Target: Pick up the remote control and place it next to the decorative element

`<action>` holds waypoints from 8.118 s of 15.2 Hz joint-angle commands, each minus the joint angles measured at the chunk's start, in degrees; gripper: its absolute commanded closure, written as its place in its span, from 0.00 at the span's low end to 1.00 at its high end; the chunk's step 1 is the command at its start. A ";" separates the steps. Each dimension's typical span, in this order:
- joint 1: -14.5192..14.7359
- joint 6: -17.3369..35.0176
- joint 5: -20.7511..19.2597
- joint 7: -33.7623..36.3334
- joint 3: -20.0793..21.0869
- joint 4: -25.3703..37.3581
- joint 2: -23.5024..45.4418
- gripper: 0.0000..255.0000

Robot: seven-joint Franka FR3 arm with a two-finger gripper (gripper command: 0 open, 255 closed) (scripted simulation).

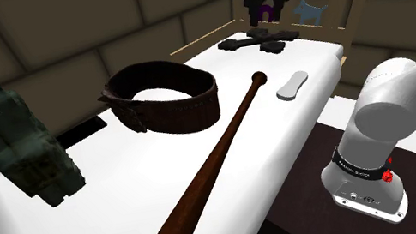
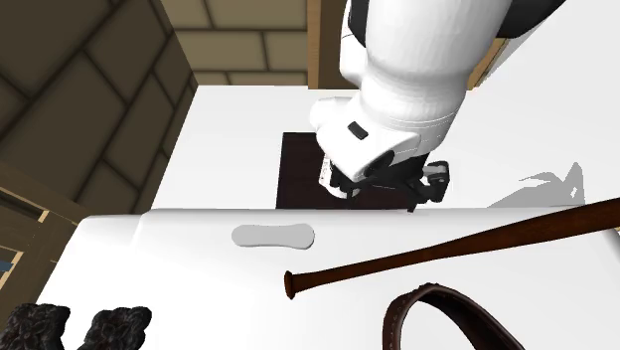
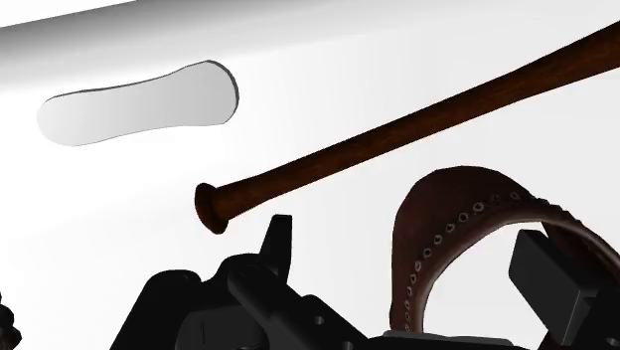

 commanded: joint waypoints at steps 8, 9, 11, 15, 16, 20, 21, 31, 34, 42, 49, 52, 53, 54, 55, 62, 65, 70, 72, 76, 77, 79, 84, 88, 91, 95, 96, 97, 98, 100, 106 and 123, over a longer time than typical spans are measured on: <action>-7.61 10.83 -1.77 10.84 -1.20 -8.33 2.67 0.00; -8.72 12.36 -2.04 12.40 -1.40 -9.45 3.10 0.00; -10.95 15.38 -2.59 15.52 -1.82 -11.65 4.00 0.00; -15.50 21.40 -3.77 21.79 -2.73 -15.93 5.90 0.00; -16.65 22.90 -4.08 23.36 -2.97 -16.97 6.40 0.00; -21.34 28.90 -5.39 29.71 -3.97 -21.10 8.47 0.00; -22.53 30.41 -5.73 31.31 -4.23 -22.12 9.02 0.00; -29.58 43.23 -7.87 40.45 -5.95 -29.61 14.71 0.00; -29.48 46.36 -7.86 40.37 -6.17 -30.75 16.70 0.00; -29.46 46.97 -7.85 40.35 -6.22 -30.95 17.11 0.00; -29.47 46.97 -7.85 40.35 -6.22 -30.95 17.11 1.00; -29.46 46.97 -7.85 40.35 -6.22 -30.95 17.11 1.00; -29.49 45.91 -7.86 40.40 -6.13 -30.60 16.40 1.00; -29.52 44.87 -7.86 40.43 -6.05 -30.21 15.74 1.00; -29.54 43.84 -7.86 40.47 -5.97 -29.82 15.10 1.00; -29.61 36.85 -7.74 40.67 -5.42 -26.69 11.24 1.00; -29.60 34.01 -7.65 40.74 -5.20 -25.16 9.92 1.00; -29.57 29.45 -7.47 40.81 -4.85 -22.36 8.16 1.00; -29.55 27.68 -7.39 40.84 -4.72 -21.16 7.59 1.00; -29.86 25.84 -7.66 39.74 -5.52 -18.01 8.86 1.00; -30.15 26.33 -7.96 38.63 -6.48 -16.53 10.80 1.00; -30.61 27.16 -8.34 36.39 -8.37 -13.40 14.70 1.00; -31.26 28.34 -7.87 30.64 -12.78 -4.62 24.57 1.00; -31.71 28.30 -6.02 25.74 -15.88 3.42 32.70 1.00; -32.30 27.63 -3.87 21.94 -17.85 10.10 39.02 1.00; -33.88 25.76 -0.21 16.93 -19.77 20.04 47.83 1.00; -34.45 25.10 0.78 15.74 -20.10 22.74 50.10 1.00; -35.11 24.36 1.79 14.59 -20.36 25.54 52.41 1.00; -35.85 23.53 2.81 13.49 -20.57 28.46 54.75 1.00; -37.56 21.61 4.82 11.46 -20.79 34.67 59.55 1.00; -44.73 13.19 10.39 7.33 -20.16 58.07 75.62 1.00; -47.31 18.44 12.85 5.72 -18.91 60.95 84.05 1.00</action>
